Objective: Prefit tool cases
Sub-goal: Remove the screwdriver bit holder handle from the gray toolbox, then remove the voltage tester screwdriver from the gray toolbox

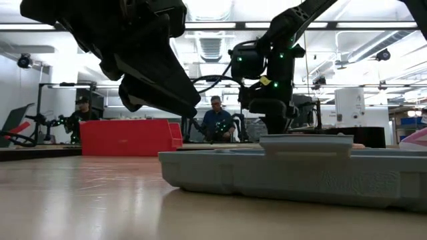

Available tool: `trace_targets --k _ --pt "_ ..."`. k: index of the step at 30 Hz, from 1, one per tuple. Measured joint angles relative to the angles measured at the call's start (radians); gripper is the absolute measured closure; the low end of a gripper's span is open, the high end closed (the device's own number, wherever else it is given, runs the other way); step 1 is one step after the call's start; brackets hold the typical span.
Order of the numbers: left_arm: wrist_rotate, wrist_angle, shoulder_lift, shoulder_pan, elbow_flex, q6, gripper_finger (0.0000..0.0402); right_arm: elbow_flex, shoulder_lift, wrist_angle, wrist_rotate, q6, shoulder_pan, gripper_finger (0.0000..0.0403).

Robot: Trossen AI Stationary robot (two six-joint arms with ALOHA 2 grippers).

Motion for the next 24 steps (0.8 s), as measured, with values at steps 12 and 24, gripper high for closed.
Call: trace_targets --k 12,24 --pt "0.065 0.038 0.0 0.0 -0.001 -0.015 0.0227 -0.002 -0.023 0.014 0.028 0.038 0.01 0.0283" --pt "0.182 0.042 -0.001 0.003 -0.001 0.06 0.0204 -0.008 -0.191 -0.04 -0.007 0.049 0.231 0.0245"
